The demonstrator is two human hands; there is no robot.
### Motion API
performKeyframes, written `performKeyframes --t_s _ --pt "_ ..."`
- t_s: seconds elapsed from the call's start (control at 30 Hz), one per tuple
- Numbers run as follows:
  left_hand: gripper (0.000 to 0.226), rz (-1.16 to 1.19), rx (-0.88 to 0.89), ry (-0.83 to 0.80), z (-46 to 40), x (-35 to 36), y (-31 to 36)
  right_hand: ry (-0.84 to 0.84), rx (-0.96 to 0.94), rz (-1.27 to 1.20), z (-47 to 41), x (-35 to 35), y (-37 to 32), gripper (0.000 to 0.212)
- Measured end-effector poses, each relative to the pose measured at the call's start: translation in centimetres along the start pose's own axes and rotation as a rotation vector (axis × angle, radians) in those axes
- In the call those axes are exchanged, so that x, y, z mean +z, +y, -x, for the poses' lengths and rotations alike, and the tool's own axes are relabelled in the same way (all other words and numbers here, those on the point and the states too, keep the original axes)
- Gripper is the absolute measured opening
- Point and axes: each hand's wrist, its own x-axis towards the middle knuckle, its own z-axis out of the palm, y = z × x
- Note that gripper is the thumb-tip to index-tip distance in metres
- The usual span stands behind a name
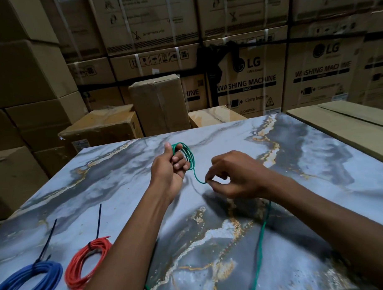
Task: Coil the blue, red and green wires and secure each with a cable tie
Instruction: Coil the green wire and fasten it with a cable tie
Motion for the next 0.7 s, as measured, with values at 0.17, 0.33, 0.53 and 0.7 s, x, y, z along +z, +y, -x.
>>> performKeyframes --t_s 0.17,0.33,0.53,0.7 --pt "0.034 -0.107 0.008 -0.053 0.3 0.8 -1.1 0.095 -0.041 -0.116 0.1 0.8 -0.7 0.017" --pt "0.034 -0.264 0.044 -0.103 0.9 1.7 -2.1 0.243 -0.074 -0.167 0.1 1.0 -0.3 0.010" --pt "0.041 -0.582 0.151 -0.134 1.2 1.6 -2.9 0.479 -0.100 -0.071 -0.1 0.6 0.5 0.012" --pt "0.044 -0.658 0.125 -0.277 1.7 1.8 -3.0 0.584 0.016 -0.163 0.4 -0.6 1.5 0.024"
